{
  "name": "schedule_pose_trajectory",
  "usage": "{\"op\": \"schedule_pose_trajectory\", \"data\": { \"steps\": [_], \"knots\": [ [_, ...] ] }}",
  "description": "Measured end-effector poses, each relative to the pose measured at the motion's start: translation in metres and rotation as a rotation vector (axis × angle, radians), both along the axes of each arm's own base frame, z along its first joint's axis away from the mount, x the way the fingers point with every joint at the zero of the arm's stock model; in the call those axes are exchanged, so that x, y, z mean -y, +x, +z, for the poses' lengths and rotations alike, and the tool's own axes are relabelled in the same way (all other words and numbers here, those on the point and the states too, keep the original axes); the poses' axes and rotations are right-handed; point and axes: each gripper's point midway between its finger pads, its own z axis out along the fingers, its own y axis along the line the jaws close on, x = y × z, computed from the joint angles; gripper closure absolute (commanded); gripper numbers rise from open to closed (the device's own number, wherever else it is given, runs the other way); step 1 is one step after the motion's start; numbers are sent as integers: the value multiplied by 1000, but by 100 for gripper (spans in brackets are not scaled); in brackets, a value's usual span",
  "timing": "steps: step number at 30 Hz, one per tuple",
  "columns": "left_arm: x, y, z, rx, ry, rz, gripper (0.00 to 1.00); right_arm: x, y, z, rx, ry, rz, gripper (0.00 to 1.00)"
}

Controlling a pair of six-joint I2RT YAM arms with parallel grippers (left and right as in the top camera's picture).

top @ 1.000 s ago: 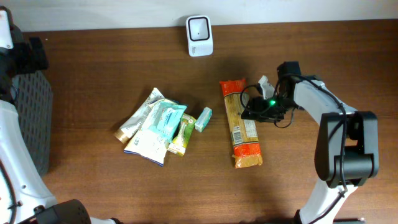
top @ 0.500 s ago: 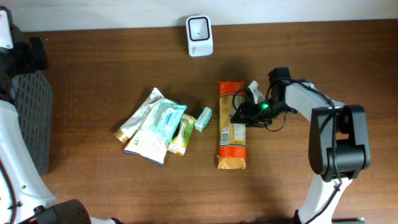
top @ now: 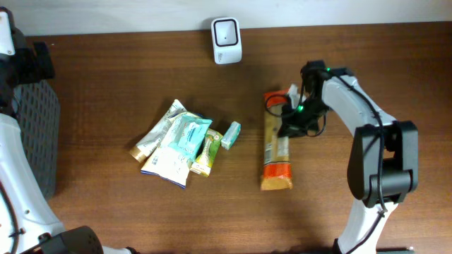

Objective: Scan the item barcode

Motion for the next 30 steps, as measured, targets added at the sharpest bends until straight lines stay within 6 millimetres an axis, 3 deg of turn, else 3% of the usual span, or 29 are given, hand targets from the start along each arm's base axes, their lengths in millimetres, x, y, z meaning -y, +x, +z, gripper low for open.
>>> {"op": "schedule_pose_trajectory", "data": {
  "steps": [2,5,8,9,11,12,18,22,26,28,30],
  "knots": [
    [0,0,0,0,0,0,1,28,0,30,9,-272,42,96],
    [0,0,0,0,0,0,1,24,7,42,91,-466,115,95],
    [0,0,0,0,0,0,1,4,6,30,98,-512,158,73],
    [0,0,0,0,-1,0,1,-3,7,17,84,-514,174,56],
    [0,0,0,0,0,0,1,-15,7,-9,44,-508,196,42],
    [0,0,0,0,0,0,1,-19,7,-18,36,-504,203,42],
    [0,0,0,0,0,0,1,-21,10,-21,18,-441,176,41],
    [0,0,0,-1,-1,0,1,-5,33,4,60,-359,85,18],
    [0,0,0,0,0,0,1,26,46,38,127,-198,37,16],
    [0,0,0,1,0,0,1,38,45,22,121,-103,31,16],
    [0,0,0,0,0,0,1,38,35,-5,100,-17,54,16]
  ]
}}
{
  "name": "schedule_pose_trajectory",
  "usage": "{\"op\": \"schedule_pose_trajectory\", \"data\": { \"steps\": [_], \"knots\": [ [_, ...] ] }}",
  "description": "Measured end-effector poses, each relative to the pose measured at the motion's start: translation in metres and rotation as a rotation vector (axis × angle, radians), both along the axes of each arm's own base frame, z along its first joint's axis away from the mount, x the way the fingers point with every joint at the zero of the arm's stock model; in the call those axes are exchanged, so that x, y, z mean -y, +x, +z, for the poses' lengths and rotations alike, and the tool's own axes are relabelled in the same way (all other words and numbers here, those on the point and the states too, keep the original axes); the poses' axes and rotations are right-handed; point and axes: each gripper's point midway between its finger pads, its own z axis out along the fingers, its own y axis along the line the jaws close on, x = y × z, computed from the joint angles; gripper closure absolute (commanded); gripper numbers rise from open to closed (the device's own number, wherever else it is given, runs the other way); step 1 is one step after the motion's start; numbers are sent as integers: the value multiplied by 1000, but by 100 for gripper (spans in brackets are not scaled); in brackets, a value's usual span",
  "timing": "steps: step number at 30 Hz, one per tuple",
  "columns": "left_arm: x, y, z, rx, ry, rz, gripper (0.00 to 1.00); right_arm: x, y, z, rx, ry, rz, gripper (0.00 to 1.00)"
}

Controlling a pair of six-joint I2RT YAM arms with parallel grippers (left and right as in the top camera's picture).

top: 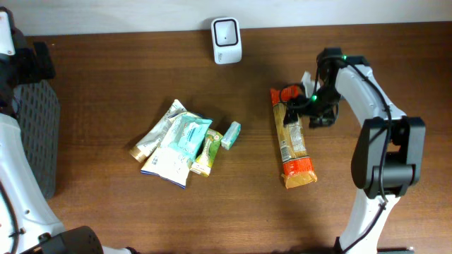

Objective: Scan the item barcode

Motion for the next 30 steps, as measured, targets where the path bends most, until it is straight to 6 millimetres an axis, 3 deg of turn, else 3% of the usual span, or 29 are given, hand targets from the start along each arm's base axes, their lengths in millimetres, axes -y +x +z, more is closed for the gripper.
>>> {"op": "schedule_pose_trajectory", "data": {
  "steps": [3,6,10,13,17,20,23,25,26,27,29,30],
  "knots": [
    [0,0,0,0,0,0,1,-11,-5,-34,29,75,21,16],
    [0,0,0,0,0,0,1,-16,-3,-34,111,113,26,27],
    [0,0,0,0,0,0,1,-25,-1,-40,197,194,34,76],
    [0,0,0,0,0,0,1,-45,-12,-36,165,346,24,95],
    [0,0,0,0,0,0,1,-60,-25,-31,88,471,18,96],
    [0,0,0,1,0,0,1,-59,-36,-11,10,522,8,96],
    [0,0,0,0,0,0,1,-42,-8,55,193,543,14,96],
    [0,0,0,0,0,0,1,-36,6,144,448,534,70,96],
    [0,0,0,1,0,0,1,-38,1,209,626,531,128,96],
    [0,0,0,0,0,0,1,-40,-7,245,724,527,160,96],
    [0,0,0,0,0,0,1,-38,-11,277,832,470,169,96],
    [0,0,0,0,0,0,1,-35,-7,281,861,426,154,96]
  ]
}}
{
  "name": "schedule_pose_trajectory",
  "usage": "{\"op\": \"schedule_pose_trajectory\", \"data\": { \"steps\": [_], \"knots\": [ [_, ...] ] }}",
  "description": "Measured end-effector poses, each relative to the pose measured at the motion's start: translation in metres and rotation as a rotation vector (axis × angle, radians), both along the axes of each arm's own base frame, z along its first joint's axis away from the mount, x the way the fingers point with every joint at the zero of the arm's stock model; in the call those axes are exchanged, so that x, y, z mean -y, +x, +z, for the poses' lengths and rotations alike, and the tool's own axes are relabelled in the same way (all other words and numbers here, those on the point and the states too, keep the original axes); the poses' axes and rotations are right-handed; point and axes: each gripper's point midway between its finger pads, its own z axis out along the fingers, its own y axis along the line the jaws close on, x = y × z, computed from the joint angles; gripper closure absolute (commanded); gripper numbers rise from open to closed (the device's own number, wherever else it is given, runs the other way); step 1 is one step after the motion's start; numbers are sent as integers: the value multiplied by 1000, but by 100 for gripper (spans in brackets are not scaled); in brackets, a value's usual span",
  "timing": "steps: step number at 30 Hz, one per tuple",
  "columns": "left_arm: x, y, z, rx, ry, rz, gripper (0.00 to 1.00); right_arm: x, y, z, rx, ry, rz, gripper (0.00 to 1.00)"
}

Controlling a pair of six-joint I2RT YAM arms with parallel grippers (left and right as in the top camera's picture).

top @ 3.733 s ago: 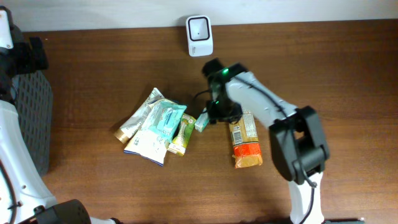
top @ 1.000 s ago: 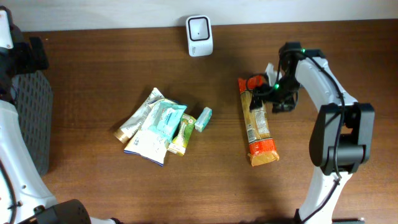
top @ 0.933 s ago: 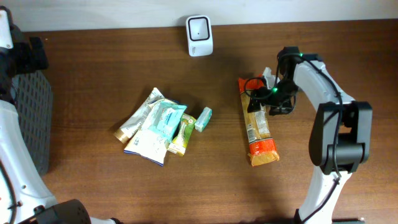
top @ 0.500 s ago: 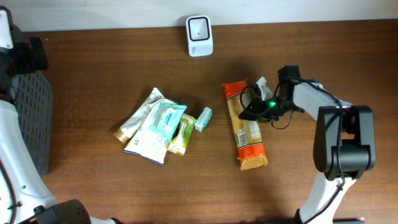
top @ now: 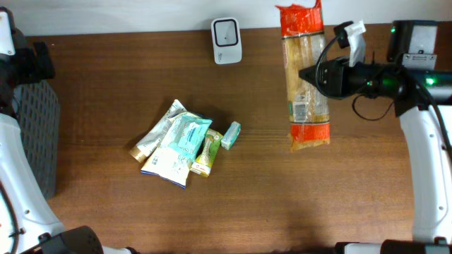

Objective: Scan the item barcode

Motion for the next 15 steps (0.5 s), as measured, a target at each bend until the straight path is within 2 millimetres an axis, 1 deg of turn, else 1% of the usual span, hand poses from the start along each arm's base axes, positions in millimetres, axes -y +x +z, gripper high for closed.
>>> {"op": "schedule_pose_trajectory", "data": {
  "steps": [1,2,3,4,6,8,9,11,12,13,14,15],
  "knots": [
    [0,0,0,0,0,0,1,2,9,0,22,-40,-42,96],
    [0,0,0,0,0,0,1,2,22,-5,42,-106,-96,96],
    [0,0,0,0,0,0,1,0,31,-7,67,-153,-128,96],
    [0,0,0,0,0,0,1,-4,46,-8,120,-222,-172,96],
    [0,0,0,0,0,0,1,-29,81,-2,290,-362,-241,96],
    [0,0,0,2,1,0,1,-61,115,11,510,-487,-279,96],
    [0,0,0,0,0,1,1,-71,127,18,594,-524,-296,96],
    [0,0,0,1,0,0,1,-94,152,23,763,-618,-319,96],
    [0,0,0,2,1,0,1,-100,165,20,831,-667,-336,96],
    [0,0,0,1,0,0,1,-103,174,14,869,-719,-329,96],
    [0,0,-1,-2,-1,0,1,-106,190,1,906,-748,-358,96],
    [0,0,0,-1,-1,0,1,-111,211,-18,972,-796,-382,96]
  ]
}}
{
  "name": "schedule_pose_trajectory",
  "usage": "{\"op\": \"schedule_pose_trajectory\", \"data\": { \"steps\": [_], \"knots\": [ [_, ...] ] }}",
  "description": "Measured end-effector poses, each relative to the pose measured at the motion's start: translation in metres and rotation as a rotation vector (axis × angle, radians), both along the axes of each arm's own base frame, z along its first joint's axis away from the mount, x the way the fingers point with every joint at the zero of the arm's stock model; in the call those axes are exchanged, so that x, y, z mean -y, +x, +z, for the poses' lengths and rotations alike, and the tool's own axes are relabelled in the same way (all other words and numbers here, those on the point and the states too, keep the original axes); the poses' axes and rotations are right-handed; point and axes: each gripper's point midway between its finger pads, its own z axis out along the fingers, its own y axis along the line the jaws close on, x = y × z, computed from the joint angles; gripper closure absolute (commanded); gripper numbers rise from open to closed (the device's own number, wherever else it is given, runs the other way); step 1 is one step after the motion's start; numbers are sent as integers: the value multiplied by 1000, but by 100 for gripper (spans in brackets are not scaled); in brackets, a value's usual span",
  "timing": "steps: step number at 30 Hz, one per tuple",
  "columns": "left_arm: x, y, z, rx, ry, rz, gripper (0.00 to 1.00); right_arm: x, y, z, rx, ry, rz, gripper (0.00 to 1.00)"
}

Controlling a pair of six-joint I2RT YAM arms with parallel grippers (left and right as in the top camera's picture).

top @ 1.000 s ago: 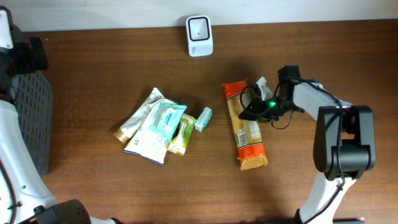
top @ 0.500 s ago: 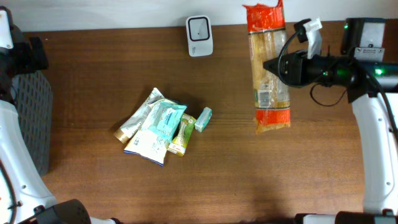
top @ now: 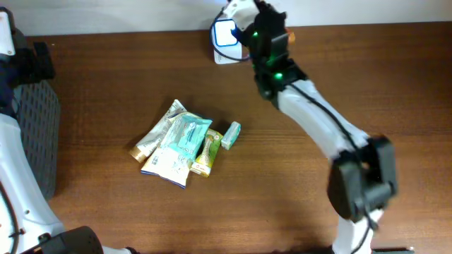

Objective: Scan the item barcode

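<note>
The white barcode scanner (top: 223, 35) stands at the table's far edge, near the middle. My right arm stretches from the lower right across the table, and its black wrist (top: 268, 39) is right beside the scanner, partly over it. The fingers are hidden under the wrist, so their state does not show. No orange pasta packet shows in the overhead view; it is hidden or out of frame. My left arm (top: 18, 162) stands along the left edge, its fingers out of view.
A heap of several small packets and wipes (top: 180, 141) lies left of centre, with a small teal box (top: 230, 135) at its right. A dark mesh basket (top: 35, 127) sits at the left edge. A white wall borders the table's far edge.
The right arm was at the far right, holding the long orange pasta packet up. It now reaches left to the scanner, and the packet no longer shows. The heap and left arm are unchanged.
First the right gripper was down at the pasta packet lying right of centre. A second later the packet had shifted and turned slightly on the table. Then it was held up near the far edge, and now the arm is at the scanner.
</note>
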Motion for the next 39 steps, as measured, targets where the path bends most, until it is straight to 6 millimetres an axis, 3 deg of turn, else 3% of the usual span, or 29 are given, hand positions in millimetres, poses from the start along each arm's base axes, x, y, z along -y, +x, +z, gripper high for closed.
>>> {"op": "schedule_pose_trajectory", "data": {
  "steps": [4,6,9,11,17,20,26,29,30,31,33,36,37,39],
  "knots": [
    [0,0,0,1,1,0,1,-19,33,-78,120,-195,-16,96],
    [0,0,0,1,1,0,1,-40,33,-114,114,-305,31,96],
    [0,0,0,1,1,0,1,-70,26,-141,130,-408,116,96],
    [0,0,0,1,1,0,1,-80,24,-145,153,-447,162,96],
    [0,0,0,1,1,0,1,-98,29,-115,218,-481,236,96],
    [0,0,0,1,0,0,1,-102,29,-121,195,-494,272,96],
    [0,0,0,1,0,0,1,-96,31,-124,175,-482,237,96],
    [0,0,0,1,1,0,1,-82,30,-116,36,-379,191,96],
    [0,0,1,3,2,0,1,-76,22,-111,-52,-357,189,96],
    [0,0,0,1,0,-1,1,-66,-1,-96,-214,-278,199,96],
    [0,0,0,-1,0,0,1,-48,-36,-36,-302,-81,187,96],
    [0,0,0,1,0,-1,1,3,-111,31,-492,240,139,96],
    [0,0,0,2,2,0,1,39,-141,41,-586,348,82,96],
    [0,0,0,0,1,0,1,88,-172,29,-738,463,-35,96]
  ]
}}
